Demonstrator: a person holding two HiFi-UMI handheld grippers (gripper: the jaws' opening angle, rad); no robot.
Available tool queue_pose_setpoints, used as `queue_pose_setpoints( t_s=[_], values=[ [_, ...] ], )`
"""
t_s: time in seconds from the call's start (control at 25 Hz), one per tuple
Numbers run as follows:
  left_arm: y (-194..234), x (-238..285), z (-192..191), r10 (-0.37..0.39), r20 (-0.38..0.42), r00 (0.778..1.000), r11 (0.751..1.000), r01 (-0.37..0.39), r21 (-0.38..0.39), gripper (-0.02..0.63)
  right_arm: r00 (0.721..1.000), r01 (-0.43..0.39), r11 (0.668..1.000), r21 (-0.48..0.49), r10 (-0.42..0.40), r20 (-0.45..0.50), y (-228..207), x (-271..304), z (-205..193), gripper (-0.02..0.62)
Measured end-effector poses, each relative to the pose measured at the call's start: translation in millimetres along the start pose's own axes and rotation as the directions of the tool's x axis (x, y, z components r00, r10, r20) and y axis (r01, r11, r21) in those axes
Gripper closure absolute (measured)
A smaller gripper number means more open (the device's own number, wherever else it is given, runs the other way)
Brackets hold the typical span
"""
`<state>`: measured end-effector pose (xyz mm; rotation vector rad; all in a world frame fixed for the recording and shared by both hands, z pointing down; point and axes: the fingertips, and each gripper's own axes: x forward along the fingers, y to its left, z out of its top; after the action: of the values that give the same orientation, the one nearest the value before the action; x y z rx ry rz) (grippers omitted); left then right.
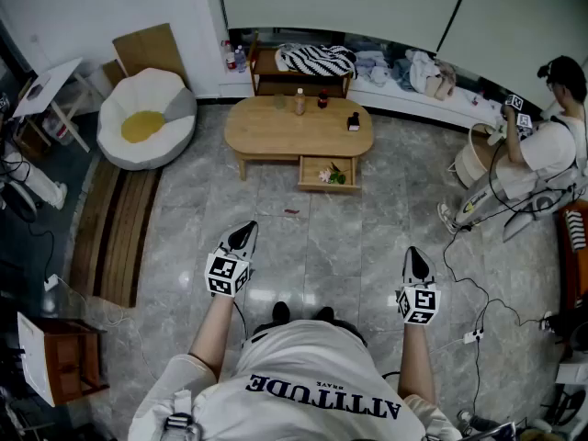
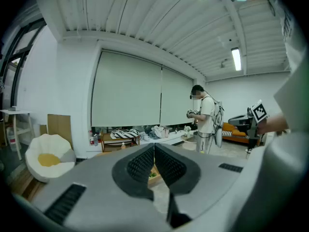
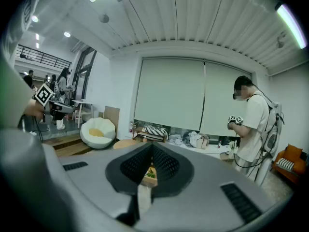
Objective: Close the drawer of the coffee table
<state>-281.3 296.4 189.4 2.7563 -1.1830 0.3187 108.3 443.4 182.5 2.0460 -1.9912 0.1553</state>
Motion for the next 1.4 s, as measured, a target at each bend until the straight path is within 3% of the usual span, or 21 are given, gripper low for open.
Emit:
queue_pose_setpoints(
  t_s=[0.88, 1.4],
  values=[
    [-10, 5, -2, 0.013, -0.01, 1.0, 1.0, -0.013, -0.007, 0.584, 1.0, -0.021, 1.0, 0.005, 0.021, 0.019, -9, -1, 4, 0.577],
    [-56, 19, -5, 0.037, -0.015, 0.999, 0.999, -0.037, -0.016, 0.584, 0.996, -0.075, 0.997, -0.008, 0.075, 0.051, -48, -4, -5, 0.575]
  ],
)
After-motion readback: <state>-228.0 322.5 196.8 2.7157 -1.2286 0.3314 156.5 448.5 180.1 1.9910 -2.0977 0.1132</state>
